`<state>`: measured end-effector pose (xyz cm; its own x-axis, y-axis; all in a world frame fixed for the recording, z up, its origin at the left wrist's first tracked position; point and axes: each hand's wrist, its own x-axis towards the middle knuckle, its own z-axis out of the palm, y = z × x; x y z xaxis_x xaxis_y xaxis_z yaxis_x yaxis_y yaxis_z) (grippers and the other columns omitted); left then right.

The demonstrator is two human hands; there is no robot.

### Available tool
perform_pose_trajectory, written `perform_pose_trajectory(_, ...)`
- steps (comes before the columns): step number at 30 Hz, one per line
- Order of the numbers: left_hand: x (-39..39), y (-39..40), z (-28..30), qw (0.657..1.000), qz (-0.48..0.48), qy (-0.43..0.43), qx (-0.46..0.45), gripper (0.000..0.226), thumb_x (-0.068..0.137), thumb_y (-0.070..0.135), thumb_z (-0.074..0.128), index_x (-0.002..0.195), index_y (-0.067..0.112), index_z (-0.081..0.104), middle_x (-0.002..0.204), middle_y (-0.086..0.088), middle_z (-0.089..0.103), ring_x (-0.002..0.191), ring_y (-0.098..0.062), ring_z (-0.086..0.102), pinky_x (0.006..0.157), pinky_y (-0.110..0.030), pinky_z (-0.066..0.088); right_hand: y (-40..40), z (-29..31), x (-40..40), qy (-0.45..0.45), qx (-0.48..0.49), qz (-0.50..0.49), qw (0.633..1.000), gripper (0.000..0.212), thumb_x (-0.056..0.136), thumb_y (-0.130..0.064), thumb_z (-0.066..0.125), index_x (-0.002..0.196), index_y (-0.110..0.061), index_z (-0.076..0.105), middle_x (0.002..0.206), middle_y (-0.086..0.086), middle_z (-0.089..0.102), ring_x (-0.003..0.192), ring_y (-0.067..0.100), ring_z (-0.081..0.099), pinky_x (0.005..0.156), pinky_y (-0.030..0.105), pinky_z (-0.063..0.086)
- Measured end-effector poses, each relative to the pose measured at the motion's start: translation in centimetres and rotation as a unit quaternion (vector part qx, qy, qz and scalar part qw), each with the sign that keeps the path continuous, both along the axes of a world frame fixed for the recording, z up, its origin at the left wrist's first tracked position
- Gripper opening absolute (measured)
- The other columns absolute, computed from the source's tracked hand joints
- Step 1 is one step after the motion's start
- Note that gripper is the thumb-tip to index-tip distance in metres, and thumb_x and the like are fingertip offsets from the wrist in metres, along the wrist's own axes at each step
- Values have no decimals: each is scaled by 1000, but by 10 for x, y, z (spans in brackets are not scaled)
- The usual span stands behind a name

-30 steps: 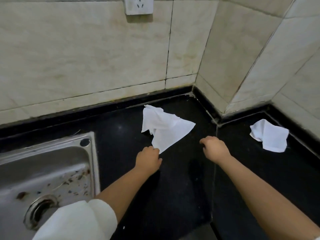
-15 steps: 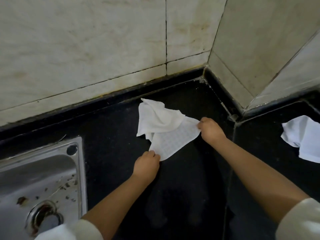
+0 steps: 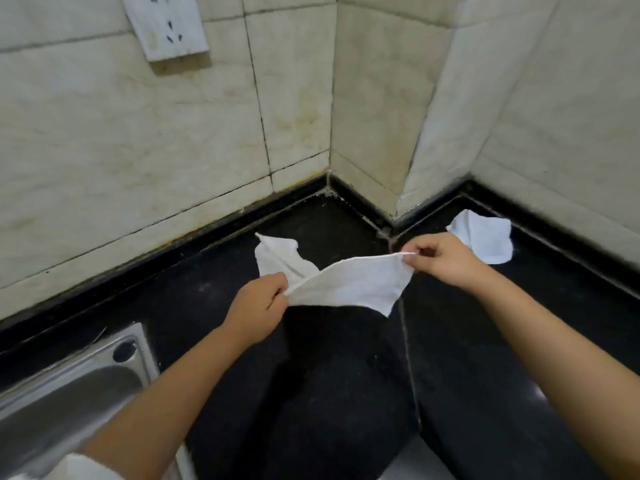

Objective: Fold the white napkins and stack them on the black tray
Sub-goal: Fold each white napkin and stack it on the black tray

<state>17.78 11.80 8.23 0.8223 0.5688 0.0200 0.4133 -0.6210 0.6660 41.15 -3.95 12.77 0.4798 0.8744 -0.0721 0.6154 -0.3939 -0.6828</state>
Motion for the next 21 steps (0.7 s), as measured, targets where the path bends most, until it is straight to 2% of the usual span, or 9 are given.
perform_pose_trajectory(3, 21, -31, 25, 999, -38, 9, 20, 29, 84, 19, 41, 59, 24, 28, 59, 6, 34, 56, -14, 34, 51, -23, 23, -51, 21, -10, -32, 31, -110, 993, 13, 88, -6, 56, 80, -10, 65, 71, 1, 57, 59, -3, 53, 60, 9, 37)
perform_pose_trajectory(5, 43, -57, 37, 994, -90, 41, 56, 32, 87, 10, 45, 62, 22, 30, 65, 5, 37, 68, -20, 41, 59, -27, 29, -91, 30, -11, -78, 7, -164, 983, 15, 88, -7, 56, 88, -2, 70, 79, 6, 58, 72, 5, 57, 68, 20, 40)
perform_pose_trajectory(7, 67, -88, 46, 980, -149, 82, 102, 18, 88, 12, 44, 73, 15, 37, 77, 0, 46, 79, -27, 48, 66, -31, 32, -135, 35, -11, -116, -38, -209, 970, 19, 89, -8, 55, 94, 2, 70, 88, 16, 59, 88, 29, 58, 76, 32, 40)
perform_pose_trajectory(9, 89, -119, 52, 970, -186, 92, 127, 4, 90, 11, 42, 87, 11, 45, 92, -11, 54, 89, -32, 53, 68, -33, 34, -181, 36, -10, -144, -79, -254, 953, 22, 90, -9, 52, 97, 2, 70, 94, 23, 62, 93, 35, 57, 77, 34, 41)
perform_pose_trajectory(12, 126, -162, 52, 946, -277, 68, 157, 20, 93, 11, 41, 109, 6, 51, 111, -13, 57, 101, -32, 55, 81, -39, 43, -246, 38, -7, -181, -108, -320, 924, 23, 88, -4, 49, 91, 7, 69, 74, 24, 54, 76, 35, 53, 64, 33, 36)
perform_pose_trajectory(14, 150, -193, 51, 920, -339, 48, 192, 25, 96, 15, 42, 118, 7, 52, 117, -12, 56, 108, -30, 54, 88, -39, 43, -285, 40, -2, -207, -99, -368, 901, 22, 87, -2, 50, 93, 6, 70, 78, 24, 54, 81, 36, 54, 68, 33, 37)
perform_pose_trajectory(17, 181, -240, 56, 910, -365, -5, 194, 29, 97, 19, 42, 123, 9, 50, 118, -10, 58, 108, -28, 56, 84, -34, 42, -341, 40, 4, -234, -70, -440, 864, 22, 87, 0, 51, 98, 2, 70, 96, 29, 61, 96, 38, 56, 79, 33, 41)
perform_pose_trajectory(19, 197, -269, 56, 903, -376, -28, 206, 25, 98, 21, 39, 114, 8, 53, 109, -10, 61, 102, -28, 58, 80, -36, 43, -376, 37, 5, -246, -55, -467, 848, 20, 86, 1, 53, 97, 3, 70, 95, 28, 62, 95, 38, 57, 79, 33, 41)
perform_pose_trajectory(21, 210, -292, 51, 884, -398, -11, 244, 24, 99, 21, 37, 107, 8, 56, 104, -9, 61, 99, -27, 58, 79, -38, 45, -408, 28, 0, -240, -64, -461, 852, 18, 84, 2, 55, 94, 4, 70, 91, 25, 63, 91, 35, 58, 75, 28, 38)
